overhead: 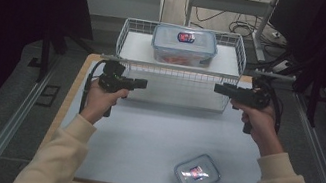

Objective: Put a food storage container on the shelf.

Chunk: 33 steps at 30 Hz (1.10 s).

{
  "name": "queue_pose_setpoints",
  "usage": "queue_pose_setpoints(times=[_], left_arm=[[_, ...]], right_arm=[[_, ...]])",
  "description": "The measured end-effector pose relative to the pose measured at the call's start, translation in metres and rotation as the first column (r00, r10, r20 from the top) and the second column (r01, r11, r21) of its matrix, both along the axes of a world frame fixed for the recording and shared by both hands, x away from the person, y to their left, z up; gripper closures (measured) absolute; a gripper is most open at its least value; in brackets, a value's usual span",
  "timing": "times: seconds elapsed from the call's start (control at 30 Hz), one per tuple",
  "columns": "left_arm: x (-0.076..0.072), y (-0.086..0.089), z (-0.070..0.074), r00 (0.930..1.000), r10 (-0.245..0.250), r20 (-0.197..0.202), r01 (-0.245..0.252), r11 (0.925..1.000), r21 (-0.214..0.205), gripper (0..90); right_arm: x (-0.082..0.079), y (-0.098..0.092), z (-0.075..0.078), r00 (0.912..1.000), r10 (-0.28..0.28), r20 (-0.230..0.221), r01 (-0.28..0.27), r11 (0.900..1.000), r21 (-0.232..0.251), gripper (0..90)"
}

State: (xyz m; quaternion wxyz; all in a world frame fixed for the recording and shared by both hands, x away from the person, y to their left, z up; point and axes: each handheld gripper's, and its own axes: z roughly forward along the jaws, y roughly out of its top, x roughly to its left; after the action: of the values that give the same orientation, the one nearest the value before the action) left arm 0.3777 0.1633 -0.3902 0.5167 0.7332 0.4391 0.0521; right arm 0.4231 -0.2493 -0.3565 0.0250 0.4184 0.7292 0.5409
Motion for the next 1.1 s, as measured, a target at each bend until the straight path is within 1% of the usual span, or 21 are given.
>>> queue_pose_setpoints(times=[0.07,0.2,0.23,0.27,0.37,0.43,0.47,0.5,0.57,0.63,0.67,0.7,0.73,0.77,0.83,0.87,0.9,0.97,1.07,1.1], left_arm=[[-0.01,0.0,-0.008,1.0,0.005,0.004,-0.005,0.9999,0.012,89.3],[-0.026,-0.003,-0.021,1.0,-0.006,0.004,0.006,0.9995,0.032,88.8],[-0.028,-0.004,-0.024,0.9999,-0.013,0.002,0.013,0.9994,0.031,88.6],[-0.029,-0.005,-0.026,0.9998,-0.017,-0.001,0.017,0.9995,0.028,88.6],[-0.035,-0.008,-0.035,0.9996,-0.025,-0.017,0.025,0.9987,0.043,87.7],[-0.038,-0.008,-0.042,0.999,-0.032,-0.03,0.033,0.999,0.03,86.3],[-0.04,-0.008,-0.046,0.9984,-0.034,-0.044,0.035,0.9991,0.025,83.5],[-0.043,-0.008,-0.05,0.9982,-0.03,-0.052,0.031,0.9993,0.02,78.6],[-0.048,-0.008,-0.057,0.9988,-0.015,-0.048,0.016,0.9997,0.02,70.1],[-0.053,-0.008,-0.064,0.9978,-0.015,-0.065,0.016,0.9998,0.013,61.0],[-0.054,-0.008,-0.067,0.9975,-0.015,-0.07,0.016,0.9997,0.016,55.6],[-0.056,-0.009,-0.069,0.9971,-0.015,-0.074,0.017,0.9995,0.026,52.4],[-0.057,-0.009,-0.071,0.9971,-0.014,-0.075,0.017,0.9991,0.039,50.3],[-0.059,-0.009,-0.073,0.997,-0.013,-0.076,0.016,0.9989,0.044,48.0],[-0.062,-0.009,-0.075,0.9962,-0.019,-0.085,0.023,0.999,0.04,42.9],[-0.065,-0.009,-0.077,0.9964,-0.02,-0.083,0.024,0.9985,0.05,40.3],[-0.067,-0.009,-0.078,0.9969,-0.011,-0.078,0.016,0.998,0.061,38.6],[-0.071,-0.009,-0.08,0.9975,-0.01,-0.07,0.015,0.997,0.076,36.2],[-0.076,-0.009,-0.084,0.9978,0.0,-0.066,0.006,0.9958,0.091,31.9],[-0.078,-0.009,-0.087,0.9974,0.0,-0.072,0.007,0.9957,0.093,31.1]], right_arm=[[-0.008,-0.003,-0.009,0.9999,0.012,-0.003,-0.012,0.9999,-0.006,43.5],[-0.024,-0.01,-0.034,0.9993,0.033,-0.015,-0.033,0.9994,-0.005,42.6],[-0.028,-0.013,-0.045,0.999,0.038,-0.024,-0.038,0.9992,-0.014,42.2],[-0.028,-0.013,-0.045,0.999,0.038,-0.024,-0.038,0.9992,-0.014,42.2],[-0.034,-0.017,-0.06,0.9987,0.035,-0.038,-0.036,0.9988,-0.033,41.9],[-0.038,-0.019,-0.066,0.9986,0.033,-0.041,-0.035,0.9982,-0.049,41.5],[-0.04,-0.02,-0.071,0.9987,0.03,-0.041,-0.032,0.9976,-0.06,41.1],[-0.043,-0.021,-0.074,0.9987,0.029,-0.041,-0.032,0.9971,-0.069,40.8],[-0.049,-0.021,-0.08,0.9987,0.033,-0.039,-0.037,0.9951,-0.092,40.1],[-0.055,-0.021,-0.085,0.9983,0.037,-0.046,-0.041,0.9934,-0.107,39.7],[-0.059,-0.021,-0.089,0.998,0.044,-0.045,-0.049,0.9918,-0.118,39.3],[-0.061,-0.021,-0.091,0.9979,0.047,-0.046,-0.052,0.9904,-0.128,39.2],[-0.063,-0.021,-0.092,0.9978,0.048,-0.045,-0.054,0.9895,-0.134,39.0],[-0.065,-0.021,-0.094,0.9977,0.049,-0.047,-0.055,0.989,-0.138,38.8],[-0.068,-0.022,-0.095,0.9977,0.049,-0.046,-0.055,0.9891,-0.136,38.6],[-0.07,-0.023,-0.096,0.9979,0.049,-0.043,-0.054,0.9892,-0.137,38.4],[-0.072,-0.024,-0.097,0.9979,0.05,-0.041,-0.055,0.9892,-0.136,38.4],[-0.075,-0.024,-0.1,0.9978,0.051,-0.042,-0.056,0.9895,-0.133,37.8],[-0.079,-0.027,-0.104,0.9976,0.048,-0.05,-0.055,0.9888,-0.139,37.3],[-0.08,-0.029,-0.104,0.9974,0.049,-0.053,-0.056,0.9889,-0.138,37.2]])
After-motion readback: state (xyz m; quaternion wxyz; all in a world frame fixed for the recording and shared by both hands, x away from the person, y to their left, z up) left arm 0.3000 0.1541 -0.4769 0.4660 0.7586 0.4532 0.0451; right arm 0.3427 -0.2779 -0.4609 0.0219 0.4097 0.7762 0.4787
